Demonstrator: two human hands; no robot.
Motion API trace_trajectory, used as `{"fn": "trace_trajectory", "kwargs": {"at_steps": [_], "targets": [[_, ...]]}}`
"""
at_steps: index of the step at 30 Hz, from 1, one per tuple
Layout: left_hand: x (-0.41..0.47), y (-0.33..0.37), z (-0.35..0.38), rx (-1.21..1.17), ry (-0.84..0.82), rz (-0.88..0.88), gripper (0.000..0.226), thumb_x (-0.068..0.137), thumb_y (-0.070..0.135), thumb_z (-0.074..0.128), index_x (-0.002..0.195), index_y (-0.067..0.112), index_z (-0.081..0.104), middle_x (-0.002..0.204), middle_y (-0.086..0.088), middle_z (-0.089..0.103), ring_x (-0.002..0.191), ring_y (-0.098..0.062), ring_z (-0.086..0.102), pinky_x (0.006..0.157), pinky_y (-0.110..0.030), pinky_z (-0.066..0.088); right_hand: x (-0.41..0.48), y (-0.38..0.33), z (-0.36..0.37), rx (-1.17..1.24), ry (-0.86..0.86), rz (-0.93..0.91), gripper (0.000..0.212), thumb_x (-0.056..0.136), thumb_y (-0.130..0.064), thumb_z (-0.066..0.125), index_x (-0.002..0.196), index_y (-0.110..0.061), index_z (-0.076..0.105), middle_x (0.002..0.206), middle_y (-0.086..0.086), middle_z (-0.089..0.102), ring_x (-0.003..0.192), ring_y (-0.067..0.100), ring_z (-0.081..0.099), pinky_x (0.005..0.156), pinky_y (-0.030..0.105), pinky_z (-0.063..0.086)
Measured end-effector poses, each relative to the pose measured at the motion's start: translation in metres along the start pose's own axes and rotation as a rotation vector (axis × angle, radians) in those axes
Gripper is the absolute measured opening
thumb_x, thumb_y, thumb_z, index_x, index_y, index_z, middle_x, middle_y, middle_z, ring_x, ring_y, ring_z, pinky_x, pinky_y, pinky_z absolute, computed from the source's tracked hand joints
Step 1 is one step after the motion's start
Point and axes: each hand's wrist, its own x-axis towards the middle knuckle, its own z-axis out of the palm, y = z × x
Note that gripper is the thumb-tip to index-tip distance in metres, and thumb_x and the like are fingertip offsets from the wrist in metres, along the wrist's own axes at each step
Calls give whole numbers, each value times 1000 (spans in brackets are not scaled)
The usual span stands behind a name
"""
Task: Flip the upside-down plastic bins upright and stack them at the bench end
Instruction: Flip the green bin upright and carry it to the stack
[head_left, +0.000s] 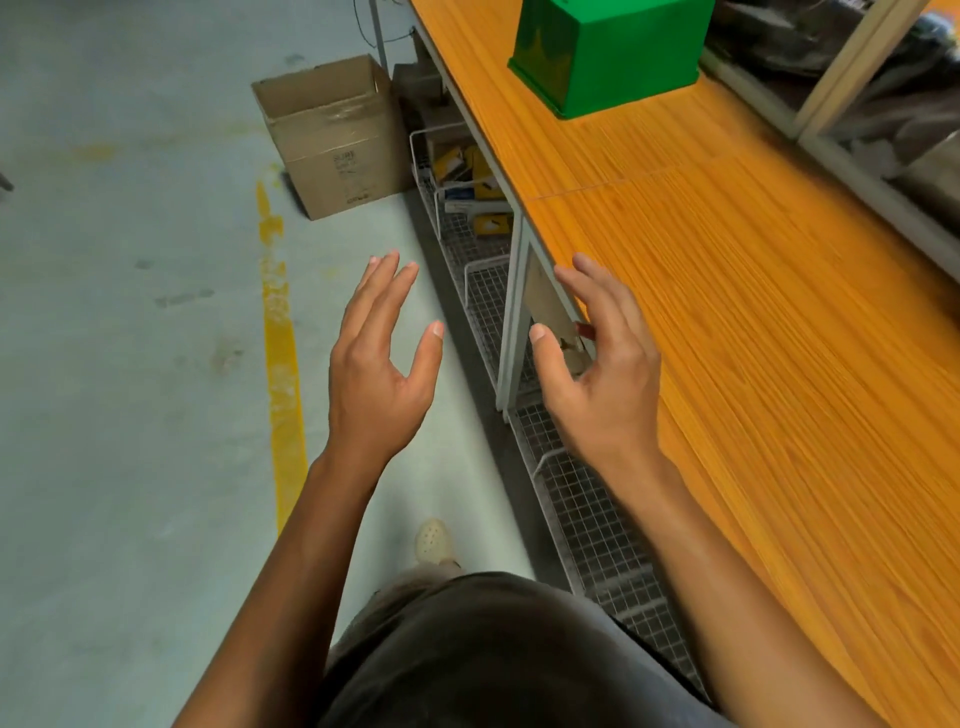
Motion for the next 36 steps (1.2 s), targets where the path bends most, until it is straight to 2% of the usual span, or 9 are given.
{"fn": "trace_trajectory", "kwargs": {"at_steps": [4,11,15,19,24,26,32,36], "targets": [[81,-41,0,-13,-38,68,49,96,20,58,142,4,51,151,-12,47,147,-21,34,119,-22,26,65,-2,48,6,52,16,46,90,-20,63,134,-9,56,144,11,52,135,22,48,100,49,49],[192,-97,26,-42,-102,78,51,95,20,59,143,6,50,153,-11,45,147,-21,34,119,-21,26,158,18,110,-18,115,73,46,91,-24,61,134,-9,57,144,10,52,133,23,51,97,50,50],[253,-128,55,-57,-128,87,52,96,18,60,145,7,48,154,-10,43,148,-20,32,118,-18,25,213,47,139,-21,153,108,44,92,-23,61,135,-11,57,145,9,51,131,24,52,94,50,52],[322,-154,94,-76,-151,126,51,96,15,60,145,6,47,154,-11,43,148,-22,32,118,-17,23,274,81,164,-30,202,122,44,91,-20,62,134,-9,58,143,10,52,130,22,53,91,43,54],[411,-168,144,-113,-243,156,52,97,18,59,145,6,47,155,-10,42,149,-21,30,118,-18,24,354,119,179,-43,266,176,44,91,-21,60,132,-8,59,142,10,53,127,22,54,90,43,54],[443,-170,164,-136,-282,189,52,97,20,59,146,6,46,156,-10,41,149,-21,30,119,-21,26,382,133,183,-51,295,190,43,90,-19,61,131,-8,60,142,9,54,127,21,54,90,41,54],[524,-172,217,-203,-349,283,53,97,24,54,144,2,47,154,-14,42,148,-27,31,119,-41,31,445,164,189,-92,390,219,38,89,-13,62,126,-7,63,138,9,57,126,19,56,89,29,53],[572,-174,258,-243,-391,355,53,96,25,55,142,-1,49,152,-17,45,146,-29,35,118,-42,33,480,190,192,-165,466,266,38,87,-14,62,125,-6,64,137,11,58,125,20,57,87,32,54]]}}
